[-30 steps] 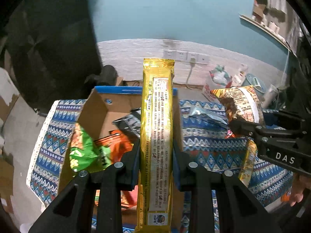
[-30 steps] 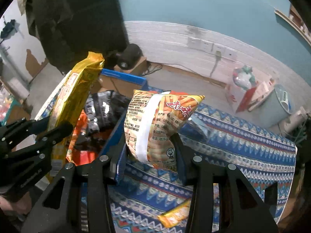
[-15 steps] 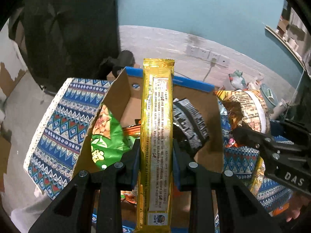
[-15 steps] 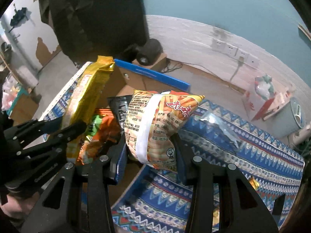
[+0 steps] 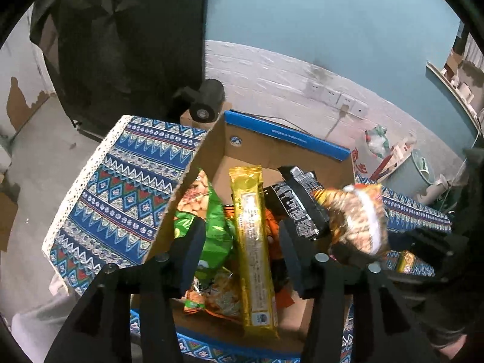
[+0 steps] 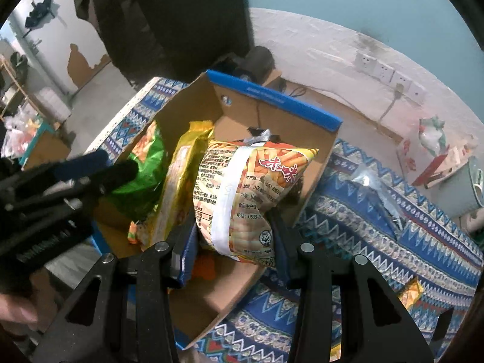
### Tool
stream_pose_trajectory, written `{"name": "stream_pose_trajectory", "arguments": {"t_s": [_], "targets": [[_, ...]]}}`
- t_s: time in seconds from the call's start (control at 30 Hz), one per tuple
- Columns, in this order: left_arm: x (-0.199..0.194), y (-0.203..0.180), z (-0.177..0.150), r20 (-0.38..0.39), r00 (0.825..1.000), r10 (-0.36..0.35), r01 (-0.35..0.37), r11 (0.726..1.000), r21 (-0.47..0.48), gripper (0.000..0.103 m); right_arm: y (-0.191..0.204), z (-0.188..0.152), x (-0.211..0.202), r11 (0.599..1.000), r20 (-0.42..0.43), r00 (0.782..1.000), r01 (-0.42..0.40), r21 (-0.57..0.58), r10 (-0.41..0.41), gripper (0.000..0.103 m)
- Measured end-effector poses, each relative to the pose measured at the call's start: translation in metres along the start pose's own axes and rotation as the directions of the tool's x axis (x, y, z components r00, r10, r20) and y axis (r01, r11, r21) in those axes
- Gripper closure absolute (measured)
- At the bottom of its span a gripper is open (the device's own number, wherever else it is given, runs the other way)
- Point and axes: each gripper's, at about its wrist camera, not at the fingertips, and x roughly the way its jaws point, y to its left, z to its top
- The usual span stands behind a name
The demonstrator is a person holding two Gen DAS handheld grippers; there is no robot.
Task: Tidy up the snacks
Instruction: 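Open both tools to drop the snacks into the box, then move both tools back over the remaining snacks on the cloth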
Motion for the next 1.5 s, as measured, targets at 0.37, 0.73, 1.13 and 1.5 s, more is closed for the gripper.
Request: {"name": "stream_pose_trajectory", "arguments": {"t_s": [0.37,0.73,1.13,1.5], "targets": [[-0.007,0.008,0.000,0.002,0.999,0.032,-0.032,0.999,-0.009,0.047,0.023,-0.014,0.022,0.998,-0.076,0.996,-0.053,-0.039,0.049,0.060],[-0.004,-0.006,-0.004,-0.019,0.999,0.029,-0.029,0.999,0.033,0.045,0.000,-0.013,-0.004,0.999,-0.019,0.999,-0.027,0.027,0.027,0.045],[-0.003,-0.063,-0.017,-0.040,0.999,-0.001,0.008,0.984,0.177,0.041,-0.058,-0.032,-0.021,0.988,-0.011,0.998,0.057,0.141,-0.056,0.036],[0.010,-0.119,-0.035,-0.119,0.992,-0.042,0.072,0.961,0.266,0.037,-0.127,-0.064,-0.027,0.950,-0.061,0.988,0.155,0.271,-0.144,0.028]]}}
